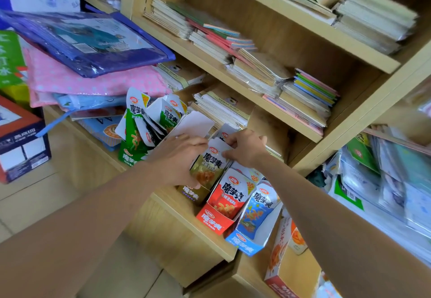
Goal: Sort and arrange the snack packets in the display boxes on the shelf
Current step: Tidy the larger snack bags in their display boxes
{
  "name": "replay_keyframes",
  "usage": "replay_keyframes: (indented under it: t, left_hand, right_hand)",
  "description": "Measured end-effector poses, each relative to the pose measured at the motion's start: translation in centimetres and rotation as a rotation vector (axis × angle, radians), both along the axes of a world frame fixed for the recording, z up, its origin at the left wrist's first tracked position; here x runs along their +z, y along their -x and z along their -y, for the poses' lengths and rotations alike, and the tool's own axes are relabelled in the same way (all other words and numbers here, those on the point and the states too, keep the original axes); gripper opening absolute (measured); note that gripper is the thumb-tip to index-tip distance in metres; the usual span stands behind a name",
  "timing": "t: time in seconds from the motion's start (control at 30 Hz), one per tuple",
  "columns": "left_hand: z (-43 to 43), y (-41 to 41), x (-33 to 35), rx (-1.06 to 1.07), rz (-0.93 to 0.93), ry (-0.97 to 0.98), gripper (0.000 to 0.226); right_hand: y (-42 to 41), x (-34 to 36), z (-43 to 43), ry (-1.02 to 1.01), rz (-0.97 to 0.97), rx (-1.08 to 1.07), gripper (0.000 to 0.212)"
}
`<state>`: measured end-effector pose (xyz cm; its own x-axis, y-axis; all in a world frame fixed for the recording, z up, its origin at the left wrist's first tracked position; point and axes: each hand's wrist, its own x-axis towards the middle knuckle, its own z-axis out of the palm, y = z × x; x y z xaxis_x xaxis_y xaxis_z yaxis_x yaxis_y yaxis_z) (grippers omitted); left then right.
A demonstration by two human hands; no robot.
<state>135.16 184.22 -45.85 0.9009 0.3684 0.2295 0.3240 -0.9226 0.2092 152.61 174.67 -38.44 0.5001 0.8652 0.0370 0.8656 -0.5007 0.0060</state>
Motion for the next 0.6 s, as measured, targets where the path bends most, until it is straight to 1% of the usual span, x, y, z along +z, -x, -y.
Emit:
replay_keyframes:
  t: [0.07, 0.13, 0.2, 0.23, 0.3, 0.33, 0.37, 0.4, 0.47, 0.5, 0.53, 0.6]
  left_hand:
    - [0.0, -0.1, -0.1, 0.003, 0.005, -0.014, 0.104]
    - [-0.1, 0.0, -0.4, 0.003, 0.023, -0.020, 0.098]
    - [-0.1, 0.1, -0.5, -0.018, 0.040, -0.005, 0.087]
    - [-0.1, 0.2, -0.6, -0.037, 0.047, -0.002, 0.075]
    - [0.0, 0.2, -0.6, -0.057, 0.050, -0.014, 0.043]
    - [0.0, 0.2, -0.5, -0.050, 0.043, -0.020, 0.031]
    - [0.1, 0.2, -0.5, -0.037, 0.031, -0.019, 0.028]
    - [0.1, 0.1, -0.4, -0.024, 0.020, -0.019, 0.029]
    - [0.3, -0.1, -0.1, -0.002, 0.024, -0.049, 0.033]
    - [0.5, -0.2, 0.1, 0.004, 0.043, -0.066, 0.033]
    - [0.6, -0.3, 0.2, 0.005, 0.069, -0.075, 0.031]
    - [0.6, -0.8, 0.2, 0.003, 0.105, -0.097, 0.029]
  right_hand:
    - [-0.1, 0.0, 0.2, -0.067, -0.030, 0.016, 0.015]
    - [-0.4, -0.1, 0.2, -0.181, -0.074, 0.015, 0.008]
    - [-0.8, -0.1, 0.3, -0.276, -0.098, 0.003, 0.009]
    - [-1.1, -0.1, 0.3, -0.306, -0.084, 0.005, 0.009]
    - [-1.9, -0.2, 0.4, -0.369, -0.038, 0.022, 0.011]
    - [-2.1, -0.2, 0.4, -0.395, -0.015, 0.033, 0.012]
    - [-2.3, -0.4, 0.4, -0.399, 0.001, 0.041, 0.012]
    - [-2.4, -0.5, 0.4, -0.377, 0.010, 0.050, 0.011]
    - [-2.3, -0.7, 0.1, -0.247, 0.009, 0.059, 0.007]
    - [-2.3, -0.7, -0.1, -0.197, 0.006, 0.066, 0.009]
    - [-2.4, -0.6, -0.2, -0.182, -0.009, 0.071, 0.013]
    - [-2.8, -0.3, -0.3, -0.219, -0.089, 0.064, 0.027]
